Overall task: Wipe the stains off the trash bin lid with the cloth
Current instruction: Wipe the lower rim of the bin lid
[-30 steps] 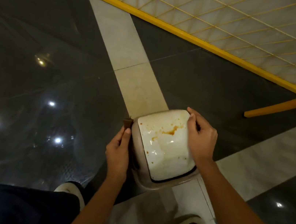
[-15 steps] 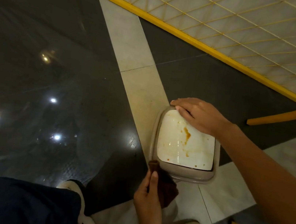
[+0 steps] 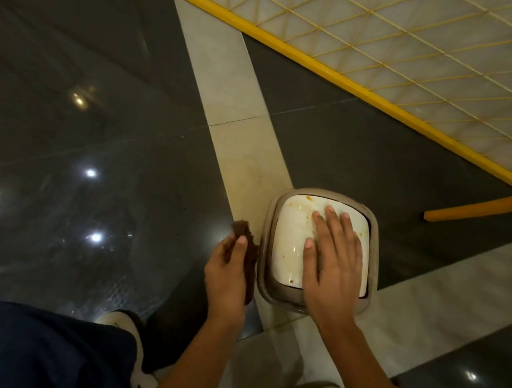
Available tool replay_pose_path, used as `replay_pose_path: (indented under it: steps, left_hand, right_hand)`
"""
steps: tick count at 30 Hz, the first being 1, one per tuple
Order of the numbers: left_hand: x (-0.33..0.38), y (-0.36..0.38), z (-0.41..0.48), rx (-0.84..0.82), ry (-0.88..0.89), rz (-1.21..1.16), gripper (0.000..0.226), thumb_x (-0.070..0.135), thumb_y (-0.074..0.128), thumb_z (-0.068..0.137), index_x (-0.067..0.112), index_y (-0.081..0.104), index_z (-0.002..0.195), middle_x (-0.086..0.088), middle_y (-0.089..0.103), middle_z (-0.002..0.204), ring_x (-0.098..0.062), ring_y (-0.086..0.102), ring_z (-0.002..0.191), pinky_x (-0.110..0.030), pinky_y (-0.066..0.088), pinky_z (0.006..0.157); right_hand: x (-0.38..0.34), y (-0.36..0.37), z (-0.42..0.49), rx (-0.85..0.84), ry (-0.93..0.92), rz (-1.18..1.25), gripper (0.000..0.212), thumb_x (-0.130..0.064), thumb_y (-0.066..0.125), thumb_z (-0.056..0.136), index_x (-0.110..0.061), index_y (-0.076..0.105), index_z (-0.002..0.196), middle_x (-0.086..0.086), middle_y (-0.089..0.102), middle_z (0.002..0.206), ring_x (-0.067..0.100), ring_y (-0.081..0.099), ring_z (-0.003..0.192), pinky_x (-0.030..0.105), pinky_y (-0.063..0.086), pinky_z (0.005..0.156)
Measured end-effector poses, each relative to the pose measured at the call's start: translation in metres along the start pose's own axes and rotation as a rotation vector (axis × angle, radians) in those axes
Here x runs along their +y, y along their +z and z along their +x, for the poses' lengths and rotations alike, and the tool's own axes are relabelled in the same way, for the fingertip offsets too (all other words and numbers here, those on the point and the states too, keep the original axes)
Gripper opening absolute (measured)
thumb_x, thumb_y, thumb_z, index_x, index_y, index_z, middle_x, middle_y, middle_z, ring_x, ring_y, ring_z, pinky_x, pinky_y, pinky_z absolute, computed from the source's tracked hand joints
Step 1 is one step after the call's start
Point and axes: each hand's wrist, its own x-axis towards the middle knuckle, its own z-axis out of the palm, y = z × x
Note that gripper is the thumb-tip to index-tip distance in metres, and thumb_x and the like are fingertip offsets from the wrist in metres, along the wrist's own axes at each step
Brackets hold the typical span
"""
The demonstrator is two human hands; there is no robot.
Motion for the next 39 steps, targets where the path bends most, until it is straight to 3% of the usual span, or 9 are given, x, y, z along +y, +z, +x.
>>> replay_pose_path:
  steps: [2, 6, 12, 17, 24, 30, 32, 36, 39]
  left_hand:
    - [-0.006, 0.016, 0.003, -0.063, 0.045, 0.069, 0.016, 0.026, 0.054, 0.091, 0.024, 0.060, 0.106, -0.001, 0.064, 0.109, -0.016, 0.060, 0.103, -0.031, 0.050, 0.089]
    - [-0.032, 0.024, 0.008, -0.094, 0.026, 0.150, 0.043, 0.039, 0.053, 0.090, 0.022, 0.053, 0.130, 0.001, 0.057, 0.129, -0.017, 0.053, 0.118, -0.043, 0.045, 0.100]
    - [-0.037, 0.022, 0.014, -0.054, 0.012, 0.106, 0.027, 0.027, 0.055, 0.090, 0.019, 0.064, 0.114, -0.002, 0.068, 0.107, -0.019, 0.063, 0.103, -0.042, 0.051, 0.092]
    - [-0.008, 0.044, 0.038, -0.045, 0.229, 0.256, 0.029, 0.018, 0.054, 0.092, 0.010, 0.061, 0.119, -0.005, 0.067, 0.112, -0.016, 0.062, 0.101, -0.028, 0.049, 0.091]
    - [0.007, 0.053, 0.066, -0.165, 0.301, 0.343, 0.030, 0.018, 0.056, 0.091, 0.012, 0.062, 0.120, -0.004, 0.065, 0.117, -0.013, 0.059, 0.107, -0.031, 0.046, 0.098]
    - [-0.031, 0.024, 0.035, -0.074, 0.259, 0.240, 0.028, 0.017, 0.056, 0.091, 0.013, 0.062, 0.118, 0.002, 0.054, 0.117, -0.009, 0.053, 0.105, -0.010, 0.043, 0.083]
    - [-0.028, 0.031, 0.044, -0.088, 0.286, 0.243, 0.028, 0.017, 0.056, 0.091, 0.012, 0.062, 0.117, 0.000, 0.054, 0.118, -0.009, 0.053, 0.104, -0.012, 0.043, 0.085]
    - [-0.001, 0.055, 0.082, -0.180, 0.327, 0.321, 0.030, 0.020, 0.056, 0.091, 0.010, 0.062, 0.119, -0.008, 0.056, 0.125, -0.018, 0.053, 0.114, -0.033, 0.042, 0.101]
    - [0.007, 0.061, 0.090, -0.217, 0.341, 0.362, 0.031, 0.020, 0.056, 0.091, 0.010, 0.061, 0.120, -0.008, 0.055, 0.126, -0.019, 0.052, 0.117, -0.033, 0.040, 0.104]
  right_hand:
    - [-0.002, 0.001, 0.002, 0.012, 0.001, -0.004, 0.046, -0.032, 0.030, 0.096, -0.016, 0.041, 0.138, 0.004, 0.039, 0.146, 0.021, 0.026, 0.139, 0.047, 0.026, 0.111]
    - [0.000, 0.005, 0.001, 0.041, -0.017, -0.019, 0.044, -0.033, 0.031, 0.096, -0.020, 0.037, 0.138, 0.004, 0.040, 0.145, 0.020, 0.026, 0.139, 0.045, 0.024, 0.112]
    - [0.003, 0.007, 0.001, 0.020, -0.031, -0.062, 0.048, -0.038, 0.023, 0.098, -0.020, 0.036, 0.140, 0.003, 0.037, 0.148, 0.022, 0.025, 0.140, 0.046, 0.024, 0.113]
    - [0.004, 0.008, 0.001, 0.043, -0.045, -0.060, 0.047, -0.036, 0.024, 0.098, -0.018, 0.040, 0.139, 0.003, 0.038, 0.146, 0.023, 0.027, 0.139, 0.047, 0.025, 0.112]
    - [0.004, 0.007, 0.000, 0.035, -0.033, -0.054, 0.049, -0.038, 0.021, 0.099, -0.019, 0.041, 0.138, 0.001, 0.038, 0.147, 0.021, 0.025, 0.140, 0.047, 0.026, 0.112]
    - [0.006, 0.010, 0.001, 0.044, -0.045, -0.059, 0.045, -0.033, 0.030, 0.097, -0.020, 0.040, 0.139, 0.001, 0.036, 0.148, 0.020, 0.023, 0.141, 0.044, 0.023, 0.114]
    - [0.007, 0.010, 0.001, 0.046, -0.043, -0.062, 0.045, -0.033, 0.031, 0.097, -0.020, 0.041, 0.139, 0.001, 0.036, 0.148, 0.020, 0.023, 0.141, 0.044, 0.023, 0.114]
    - [0.005, 0.009, 0.000, 0.036, -0.029, -0.059, 0.047, -0.037, 0.023, 0.098, -0.020, 0.041, 0.139, 0.000, 0.036, 0.148, 0.020, 0.024, 0.141, 0.047, 0.025, 0.113]
    - [0.004, 0.008, 0.000, 0.037, -0.028, -0.052, 0.048, -0.037, 0.023, 0.098, -0.019, 0.042, 0.139, 0.000, 0.037, 0.148, 0.020, 0.023, 0.141, 0.048, 0.025, 0.112]
